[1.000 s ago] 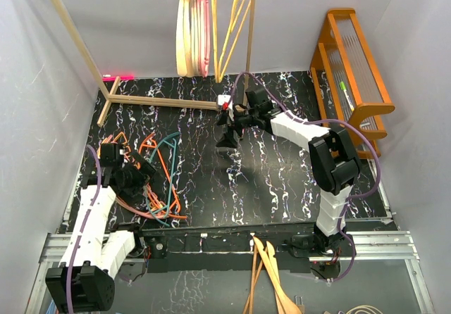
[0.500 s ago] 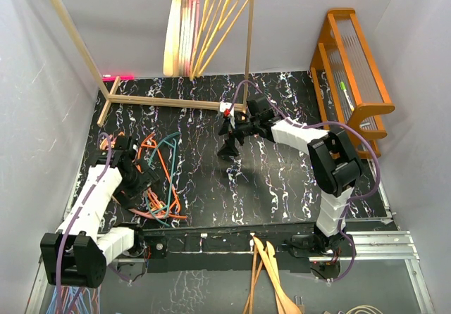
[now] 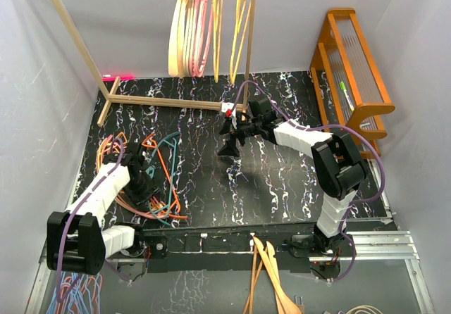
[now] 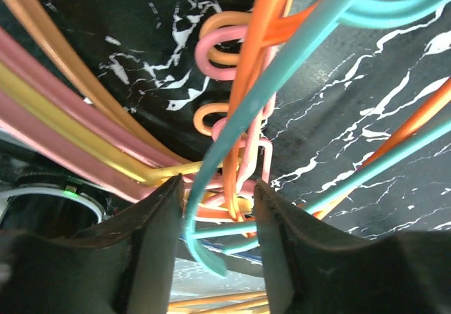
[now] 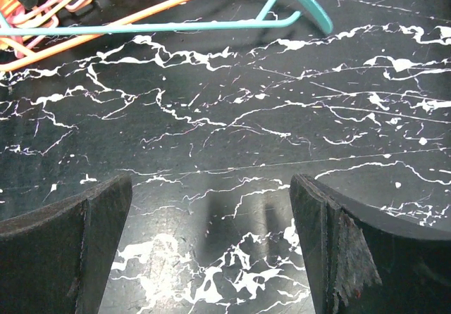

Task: Organize the hangers
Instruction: Pick up the hanger at the center of the board.

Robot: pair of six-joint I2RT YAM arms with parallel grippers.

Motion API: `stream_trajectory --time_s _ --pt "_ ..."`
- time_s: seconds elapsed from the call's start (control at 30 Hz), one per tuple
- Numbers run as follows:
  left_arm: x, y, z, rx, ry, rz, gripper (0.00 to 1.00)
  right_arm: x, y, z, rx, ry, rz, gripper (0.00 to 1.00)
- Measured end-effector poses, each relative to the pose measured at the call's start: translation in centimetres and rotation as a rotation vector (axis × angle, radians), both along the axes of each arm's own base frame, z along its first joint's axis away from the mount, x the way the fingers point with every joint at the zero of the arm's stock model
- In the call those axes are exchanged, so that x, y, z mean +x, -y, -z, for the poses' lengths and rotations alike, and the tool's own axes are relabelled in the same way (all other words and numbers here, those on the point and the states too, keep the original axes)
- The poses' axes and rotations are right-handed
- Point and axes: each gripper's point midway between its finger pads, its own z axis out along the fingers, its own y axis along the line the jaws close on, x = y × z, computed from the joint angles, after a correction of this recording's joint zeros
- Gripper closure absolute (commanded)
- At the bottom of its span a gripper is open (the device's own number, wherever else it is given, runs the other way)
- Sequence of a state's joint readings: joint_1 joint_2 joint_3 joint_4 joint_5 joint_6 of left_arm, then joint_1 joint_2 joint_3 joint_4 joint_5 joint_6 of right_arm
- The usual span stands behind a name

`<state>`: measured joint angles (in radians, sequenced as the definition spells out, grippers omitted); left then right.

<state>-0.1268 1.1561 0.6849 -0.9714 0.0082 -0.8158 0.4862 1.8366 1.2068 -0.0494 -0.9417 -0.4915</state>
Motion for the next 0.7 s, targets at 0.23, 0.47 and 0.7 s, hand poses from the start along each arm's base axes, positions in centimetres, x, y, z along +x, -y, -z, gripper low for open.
stream_trajectory --time_s 0.23,0.47,0.7 --pt "0.2 0.9 0.5 -0.034 0.03 0.001 1.0 -0.4 0.3 0.6 -0.01 -0.013 0.004 0.02" --pt "0.6 1.3 -0.6 -0.042 0.057 0.007 1.0 -0.2 0.4 0.8 -0.019 -0.007 0.015 0.02" --pt "5.8 2.8 -6.9 -0.016 0.188 0.21 1.0 -0.5 0.4 0.7 -0.008 -0.015 0.0 0.02"
